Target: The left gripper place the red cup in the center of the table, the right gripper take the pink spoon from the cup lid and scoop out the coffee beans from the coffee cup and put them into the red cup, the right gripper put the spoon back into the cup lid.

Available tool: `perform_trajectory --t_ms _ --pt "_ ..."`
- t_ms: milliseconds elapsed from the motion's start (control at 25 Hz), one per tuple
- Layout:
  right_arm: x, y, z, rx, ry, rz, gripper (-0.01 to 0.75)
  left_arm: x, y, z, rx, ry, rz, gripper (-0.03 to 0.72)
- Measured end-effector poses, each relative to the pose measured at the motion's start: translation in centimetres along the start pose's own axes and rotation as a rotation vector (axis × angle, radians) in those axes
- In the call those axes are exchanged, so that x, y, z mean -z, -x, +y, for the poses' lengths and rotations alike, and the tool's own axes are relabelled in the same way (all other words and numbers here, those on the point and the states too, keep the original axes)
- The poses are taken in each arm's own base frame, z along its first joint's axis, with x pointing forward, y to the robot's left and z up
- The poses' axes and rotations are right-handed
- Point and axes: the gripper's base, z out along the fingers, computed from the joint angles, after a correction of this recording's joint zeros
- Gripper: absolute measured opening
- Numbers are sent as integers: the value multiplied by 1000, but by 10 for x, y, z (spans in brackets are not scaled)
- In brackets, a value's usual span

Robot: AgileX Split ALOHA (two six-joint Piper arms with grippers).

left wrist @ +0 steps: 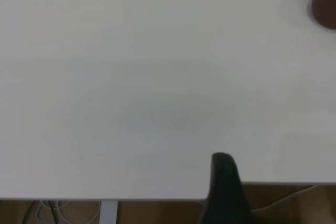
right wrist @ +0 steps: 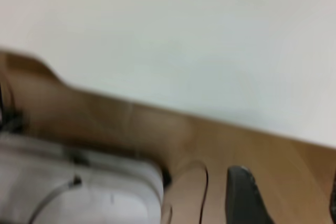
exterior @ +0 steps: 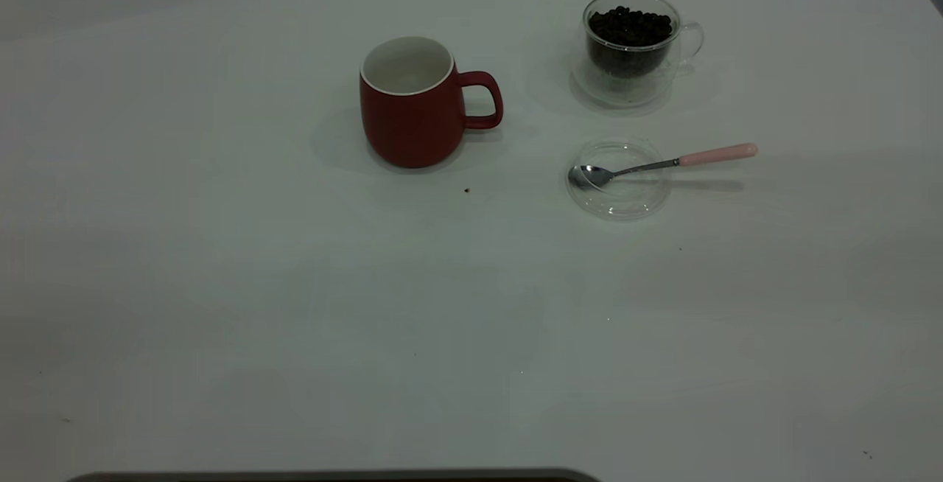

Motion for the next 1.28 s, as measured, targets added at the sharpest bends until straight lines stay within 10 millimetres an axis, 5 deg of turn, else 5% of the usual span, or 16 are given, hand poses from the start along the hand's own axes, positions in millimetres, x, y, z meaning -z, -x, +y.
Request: perform_trajectory --t_ms 640,1280 --pt "48 -52 -4 -145 -102 -468 425 0 0 0 0 0 0 587" --pt "49 -54 -4 -152 -119 -481 425 0 0 0 -3 0 0 587"
